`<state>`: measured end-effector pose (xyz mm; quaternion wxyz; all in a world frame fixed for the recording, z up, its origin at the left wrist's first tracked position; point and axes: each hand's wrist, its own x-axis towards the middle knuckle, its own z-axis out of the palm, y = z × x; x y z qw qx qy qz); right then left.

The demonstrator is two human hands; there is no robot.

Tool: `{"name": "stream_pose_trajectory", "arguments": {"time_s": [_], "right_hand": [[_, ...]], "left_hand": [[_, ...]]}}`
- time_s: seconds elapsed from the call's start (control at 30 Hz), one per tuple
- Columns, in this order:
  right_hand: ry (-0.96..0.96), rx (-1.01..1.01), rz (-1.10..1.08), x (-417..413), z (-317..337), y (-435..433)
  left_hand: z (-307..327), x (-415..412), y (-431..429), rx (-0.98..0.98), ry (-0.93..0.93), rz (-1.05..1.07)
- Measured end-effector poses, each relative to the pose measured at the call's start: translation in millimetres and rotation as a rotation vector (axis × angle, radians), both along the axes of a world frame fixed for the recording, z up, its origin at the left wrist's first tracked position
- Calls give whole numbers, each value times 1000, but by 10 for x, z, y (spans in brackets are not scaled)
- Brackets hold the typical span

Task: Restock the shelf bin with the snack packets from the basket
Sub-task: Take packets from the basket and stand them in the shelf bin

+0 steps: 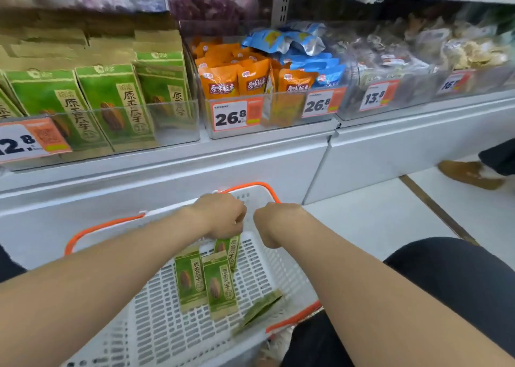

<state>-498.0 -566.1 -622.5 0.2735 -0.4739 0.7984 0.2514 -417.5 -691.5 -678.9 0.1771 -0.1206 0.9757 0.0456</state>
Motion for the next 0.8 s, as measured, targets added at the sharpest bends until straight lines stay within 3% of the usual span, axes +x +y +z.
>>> {"name": "stream_pose_trajectory", "arguments": {"time_s": [0.2, 0.37, 0.5, 0.67, 0.8], "right_hand": [[-41, 197, 27, -136, -220, 225], [-25, 140, -69, -278, -415, 232], [-64, 113, -185, -353, -587, 179], [-118, 127, -190, -417, -656, 92], [-97, -70, -176, -463, -776, 155]], "left_hand": [[-865, -227, 527, 265, -256, -26], [-1530, -266, 803, 471, -465, -84], [-2028, -248, 884, 508, -608, -157], [-1902, -124, 1025, 556, -591, -36], [-2060, -10, 975, 481, -517, -1]]}}
